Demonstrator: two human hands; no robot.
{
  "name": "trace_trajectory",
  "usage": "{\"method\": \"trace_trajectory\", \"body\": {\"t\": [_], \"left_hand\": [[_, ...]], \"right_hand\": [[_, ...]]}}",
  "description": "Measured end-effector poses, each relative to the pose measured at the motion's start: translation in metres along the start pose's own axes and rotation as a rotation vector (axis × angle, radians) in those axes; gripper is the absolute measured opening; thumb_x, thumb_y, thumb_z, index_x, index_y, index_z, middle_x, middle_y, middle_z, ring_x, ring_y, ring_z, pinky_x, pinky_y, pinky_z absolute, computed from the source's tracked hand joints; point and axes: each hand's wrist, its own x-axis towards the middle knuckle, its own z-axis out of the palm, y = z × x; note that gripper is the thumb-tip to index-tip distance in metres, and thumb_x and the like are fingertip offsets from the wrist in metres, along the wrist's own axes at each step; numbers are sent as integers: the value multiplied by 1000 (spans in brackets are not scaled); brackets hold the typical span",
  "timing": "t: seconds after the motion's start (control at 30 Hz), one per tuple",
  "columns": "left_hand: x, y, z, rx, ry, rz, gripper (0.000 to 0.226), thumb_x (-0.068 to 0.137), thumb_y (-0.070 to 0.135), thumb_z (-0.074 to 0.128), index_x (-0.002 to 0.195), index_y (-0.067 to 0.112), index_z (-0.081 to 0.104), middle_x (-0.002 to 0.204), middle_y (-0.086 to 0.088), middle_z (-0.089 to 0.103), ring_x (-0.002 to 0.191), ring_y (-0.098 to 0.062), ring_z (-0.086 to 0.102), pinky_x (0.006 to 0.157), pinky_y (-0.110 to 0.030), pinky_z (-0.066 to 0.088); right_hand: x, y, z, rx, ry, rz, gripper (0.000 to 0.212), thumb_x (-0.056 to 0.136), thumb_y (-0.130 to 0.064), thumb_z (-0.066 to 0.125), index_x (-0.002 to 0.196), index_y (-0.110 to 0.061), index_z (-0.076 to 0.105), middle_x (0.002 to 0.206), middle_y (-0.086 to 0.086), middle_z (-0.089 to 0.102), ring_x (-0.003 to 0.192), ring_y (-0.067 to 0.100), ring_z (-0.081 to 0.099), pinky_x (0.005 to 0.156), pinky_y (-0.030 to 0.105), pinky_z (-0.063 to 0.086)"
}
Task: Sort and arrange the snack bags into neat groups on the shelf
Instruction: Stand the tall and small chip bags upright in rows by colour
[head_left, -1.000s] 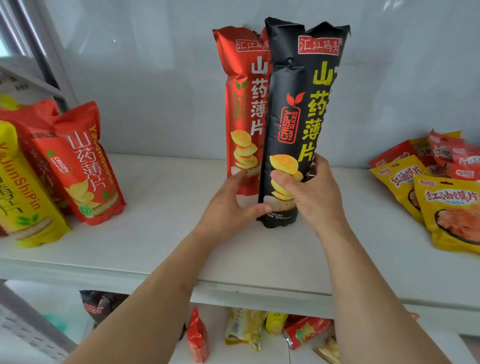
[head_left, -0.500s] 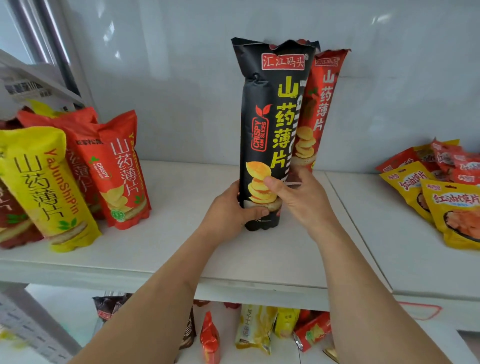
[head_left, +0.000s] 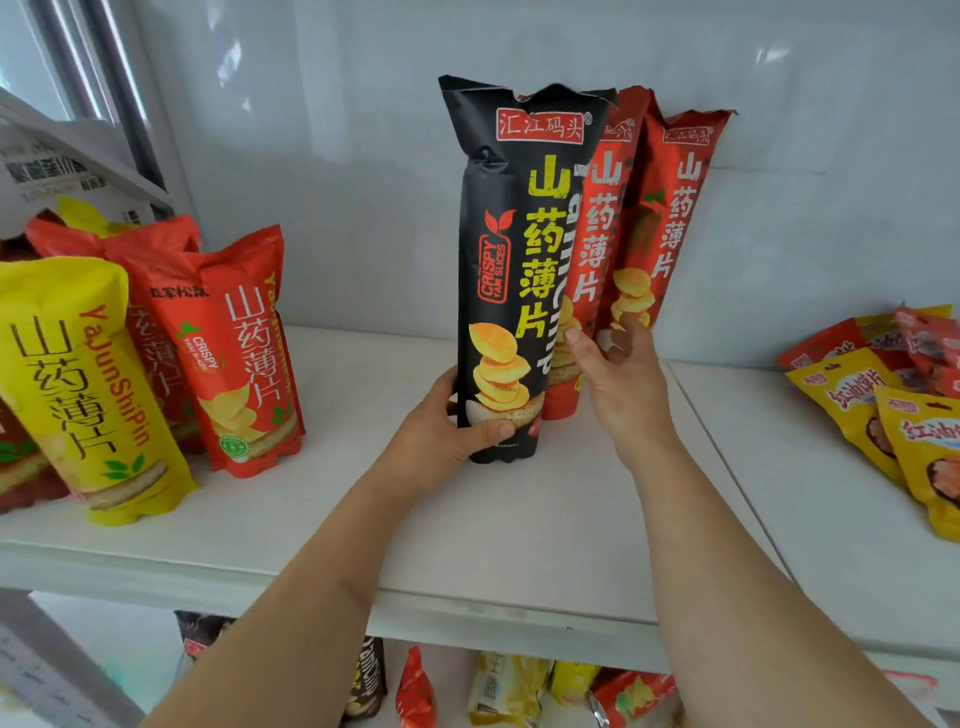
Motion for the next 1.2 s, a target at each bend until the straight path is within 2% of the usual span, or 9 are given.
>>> {"method": "trace_trajectory", "body": {"t": [0.23,0.57,0.73,0.83,0.9,1.0,1.07,1.13,1.2], "left_hand": [[10,-5,3,8,26,1,73,78,26,86,140,32,47,128,15,64,113,0,62,77,-8,52],[17,-6,0,31,8,-2,70,82,28,82,142,31,46,131,16,63,116,-1,60,76,-4,50],[14,-4,2,6,3,11,82,84,22,81,150,27,33,136,13,58,109,11,56,72,-3,49],[12,2,7,-26,-3,32,78,81,9,82,139,32,36,123,18,57,91,18,62,65,-6,50],[11,4,12,-7,-3,37,62,81,2,80,118,35,43,112,17,58,81,17,64,60,-7,50],[13,8,13,108,32,11,61,77,24,87,118,36,42,132,4,49,103,0,57,81,-17,50],[16,9,14,128,24,0,65,76,30,87,121,38,41,135,4,45,106,-4,53,85,-20,47],[19,11,17,96,11,-6,61,78,26,86,119,38,43,128,7,51,98,3,56,72,-9,48],[22,12,22,71,-3,5,57,80,20,85,116,37,44,118,12,57,90,10,57,61,-2,47]], "right_hand": [[36,6,8,98,-102,8,110,55,-77,76,146,-34,34,139,-13,55,126,9,54,103,45,48],[35,14,4,62,-144,-27,74,72,-61,74,135,-35,48,127,-13,62,118,12,59,101,47,49],[22,17,-20,66,-133,-16,66,70,-61,77,128,-41,52,121,-16,65,113,9,62,100,46,50],[13,17,-38,61,-118,-11,61,72,-52,77,127,-39,53,119,-14,66,110,8,63,100,43,51],[7,17,-48,45,-103,-6,79,67,-55,77,137,-37,46,127,-12,63,115,9,61,101,42,50],[-2,15,-54,18,-80,36,118,57,-56,81,154,-32,18,149,-8,43,133,9,44,107,40,43],[-4,15,-52,10,-90,38,117,65,-40,86,155,-29,11,147,-9,41,127,6,45,96,24,46],[-4,16,-49,24,-85,31,104,75,-25,83,153,-27,16,128,-13,48,105,0,53,69,4,45],[-3,19,-48,14,-65,22,91,77,-26,81,149,-29,25,115,-18,50,95,-4,54,57,3,43]]}}
